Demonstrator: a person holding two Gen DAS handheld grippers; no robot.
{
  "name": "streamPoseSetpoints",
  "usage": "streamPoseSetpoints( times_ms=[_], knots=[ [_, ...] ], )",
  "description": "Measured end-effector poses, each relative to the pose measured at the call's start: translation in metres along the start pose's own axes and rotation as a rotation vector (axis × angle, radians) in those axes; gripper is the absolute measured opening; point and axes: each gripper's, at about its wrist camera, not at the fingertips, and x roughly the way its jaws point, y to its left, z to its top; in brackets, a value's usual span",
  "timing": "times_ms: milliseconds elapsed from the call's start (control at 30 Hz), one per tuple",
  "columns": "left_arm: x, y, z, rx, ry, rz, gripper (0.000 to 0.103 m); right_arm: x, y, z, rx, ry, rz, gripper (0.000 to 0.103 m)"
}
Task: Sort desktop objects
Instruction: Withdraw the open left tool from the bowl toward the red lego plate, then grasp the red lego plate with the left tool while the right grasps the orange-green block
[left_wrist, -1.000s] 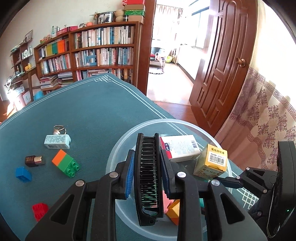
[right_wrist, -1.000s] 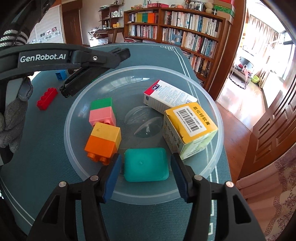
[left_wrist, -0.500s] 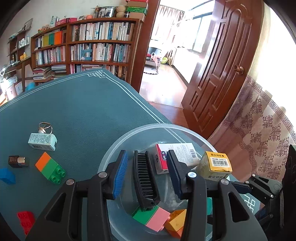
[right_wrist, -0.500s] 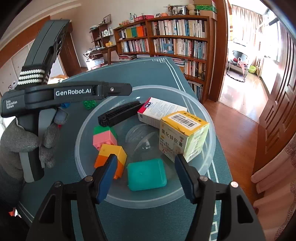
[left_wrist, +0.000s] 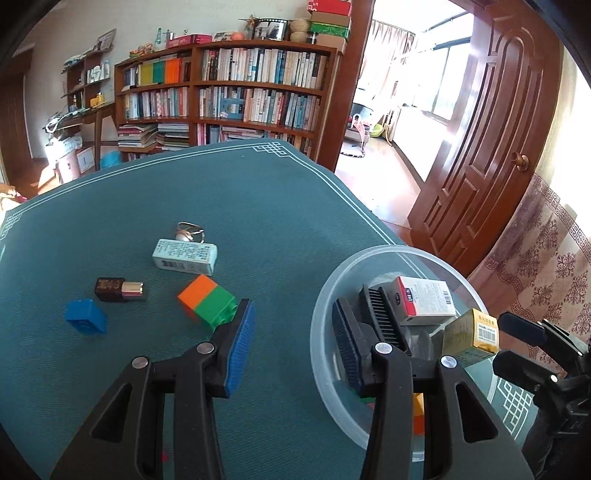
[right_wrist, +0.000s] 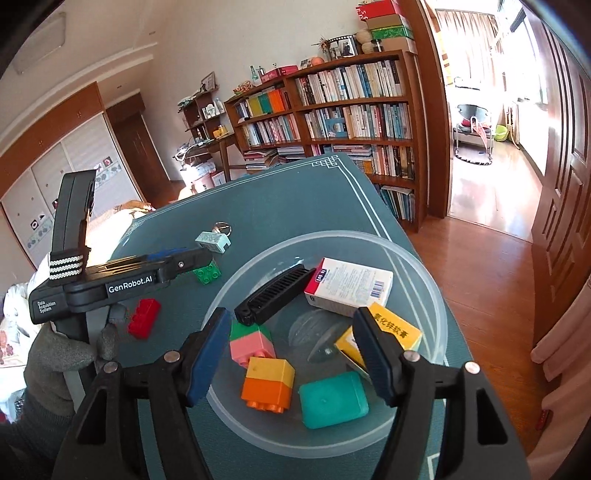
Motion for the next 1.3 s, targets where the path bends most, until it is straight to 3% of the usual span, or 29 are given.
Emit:
streamPoseSetpoints(
  times_ms=[567, 867, 1200, 1300],
  knots=[
    [-0.019, 0.081, -0.044, -0.147, 0.04, 0.157, 0.047, 0.049, 0.055, 0.015, -0.058, 0.058, 0.113, 0.073],
    [-0.013, 0.095, -0.062, -0.151, 0.068, 0.219, 0.047, 0.073, 0.083, 0.022, -0.069, 0.082, 0.156, 0.073],
    [-0.004, 0.103, -0.076, -0.153, 0.093, 0.234, 0.047, 0.097, 0.105, 0.037, -0.078, 0.09, 0.173, 0.073],
    [-0.005, 0.098, -0.078, -0.116, 0.08, 0.238, 0.037, 0.108, 0.111, 0.042, -0.082, 0.101, 0.17, 0.073]
  ],
)
